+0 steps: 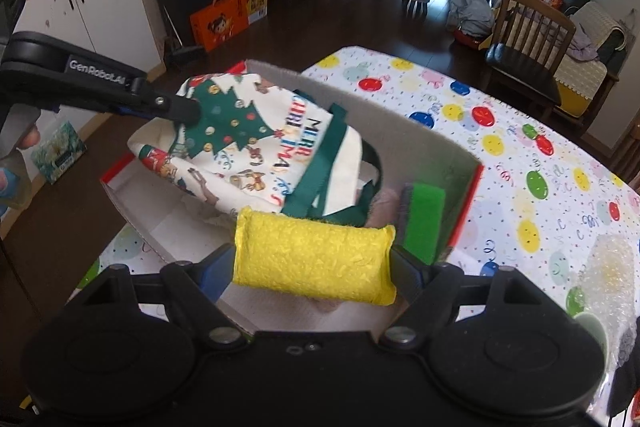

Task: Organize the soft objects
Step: 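Carry the tote bag with the left tool while the right tool carries the yellow sponge into the box, then open both tools to release the tote bag and yellow sponge in the box, then withdraw both tools from the box toward the plastic bag and snack pouch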

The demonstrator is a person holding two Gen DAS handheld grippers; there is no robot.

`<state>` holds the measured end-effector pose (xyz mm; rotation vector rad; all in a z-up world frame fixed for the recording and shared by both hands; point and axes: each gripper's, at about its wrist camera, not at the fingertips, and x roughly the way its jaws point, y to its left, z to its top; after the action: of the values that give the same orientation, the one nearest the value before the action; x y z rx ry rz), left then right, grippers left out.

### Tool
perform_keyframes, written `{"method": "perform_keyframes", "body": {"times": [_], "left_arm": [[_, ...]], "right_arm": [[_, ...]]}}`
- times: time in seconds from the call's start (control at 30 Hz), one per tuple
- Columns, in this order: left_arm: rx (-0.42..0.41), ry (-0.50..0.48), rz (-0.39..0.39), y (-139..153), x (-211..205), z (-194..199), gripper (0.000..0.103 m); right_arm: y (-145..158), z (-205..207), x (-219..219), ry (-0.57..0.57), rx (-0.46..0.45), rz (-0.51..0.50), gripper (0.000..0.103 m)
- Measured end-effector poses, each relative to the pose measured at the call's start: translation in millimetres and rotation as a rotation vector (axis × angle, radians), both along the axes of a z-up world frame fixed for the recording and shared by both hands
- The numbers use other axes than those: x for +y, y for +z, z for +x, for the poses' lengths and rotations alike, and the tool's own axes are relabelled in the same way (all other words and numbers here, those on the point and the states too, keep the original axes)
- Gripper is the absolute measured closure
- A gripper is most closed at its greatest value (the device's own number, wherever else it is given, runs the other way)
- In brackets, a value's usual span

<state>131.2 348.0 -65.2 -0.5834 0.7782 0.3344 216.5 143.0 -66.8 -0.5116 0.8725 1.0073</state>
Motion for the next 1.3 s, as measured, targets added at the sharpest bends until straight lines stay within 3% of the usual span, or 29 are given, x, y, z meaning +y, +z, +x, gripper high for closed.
{"method": "perform_keyframes", "body": {"times": [0.23,0.53,0.73,0.77,0.8,0.87,1.3], "left_arm": [[0.071,-0.089,0.152,-13,-14,23,0.083],[0.172,-0.18,0.222,-30,-22,41,0.082],[0.209,-0.188,0.23,-35,-21,40,0.072],[0.211,-0.188,0.228,-35,-21,39,0.067],[0.212,-0.188,0.228,-36,-21,38,0.052],[0.219,-0.189,0.237,-35,-22,37,0.034],[0.107,-0.199,0.218,1,-26,12,0.032]], "right_arm": [[-18,-6,15,0.0,0.006,-0.056,0.022],[-31,-4,20,-0.028,0.031,-0.073,0.02],[-36,-4,20,-0.041,0.032,-0.062,0.018],[-36,-4,20,-0.041,0.032,-0.06,0.018],[-37,-3,20,-0.041,0.035,-0.058,0.018],[-38,-4,19,-0.041,0.034,-0.054,0.017],[-7,-6,-4,-0.069,0.047,0.068,0.011]]}}
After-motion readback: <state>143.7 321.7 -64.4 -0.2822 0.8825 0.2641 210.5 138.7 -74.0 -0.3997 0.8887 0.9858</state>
